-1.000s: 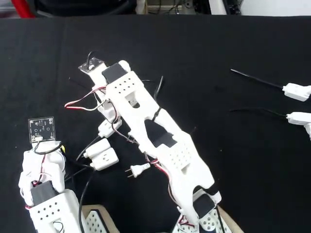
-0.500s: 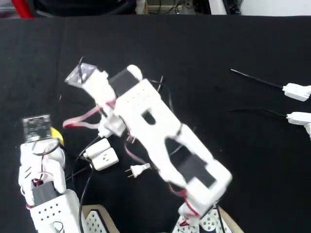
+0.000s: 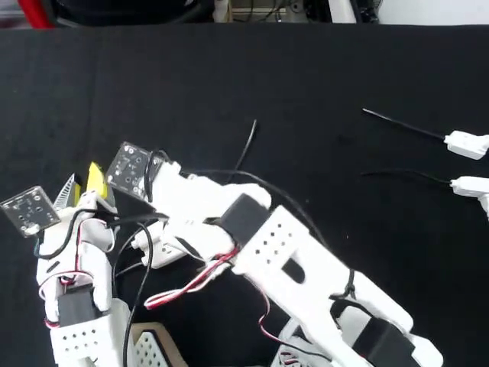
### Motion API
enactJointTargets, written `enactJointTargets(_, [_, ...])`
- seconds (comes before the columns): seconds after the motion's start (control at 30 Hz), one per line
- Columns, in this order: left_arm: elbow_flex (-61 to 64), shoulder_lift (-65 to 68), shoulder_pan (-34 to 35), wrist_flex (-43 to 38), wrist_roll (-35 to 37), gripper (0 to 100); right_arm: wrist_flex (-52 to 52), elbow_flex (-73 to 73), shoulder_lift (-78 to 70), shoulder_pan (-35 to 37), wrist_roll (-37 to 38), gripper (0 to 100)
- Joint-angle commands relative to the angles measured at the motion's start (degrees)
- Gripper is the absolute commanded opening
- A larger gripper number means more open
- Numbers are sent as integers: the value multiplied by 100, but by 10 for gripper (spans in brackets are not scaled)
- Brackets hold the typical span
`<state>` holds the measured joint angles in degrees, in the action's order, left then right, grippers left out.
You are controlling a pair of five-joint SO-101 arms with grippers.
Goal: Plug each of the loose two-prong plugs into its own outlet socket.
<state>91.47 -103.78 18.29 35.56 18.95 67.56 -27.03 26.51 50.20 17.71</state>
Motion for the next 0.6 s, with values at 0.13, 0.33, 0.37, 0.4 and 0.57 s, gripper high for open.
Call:
enactJointTargets(0.13, [-418,-70,-655,193,185,141,-862,-479,251,62,0,11])
enactJointTargets(0.33, [-365,-70,-1666,607,-774,141,-923,-462,268,-97,-62,11])
enactJointTargets(0.37, [-321,-70,-1771,624,-870,141,-1002,-470,268,-149,-167,11])
enactJointTargets(0.4, [-268,-70,-1842,615,-949,141,-1081,-479,268,-202,-246,11])
enactJointTargets(0.57, [-136,-70,-2070,615,-1178,141,-1125,-497,268,-246,-290,11])
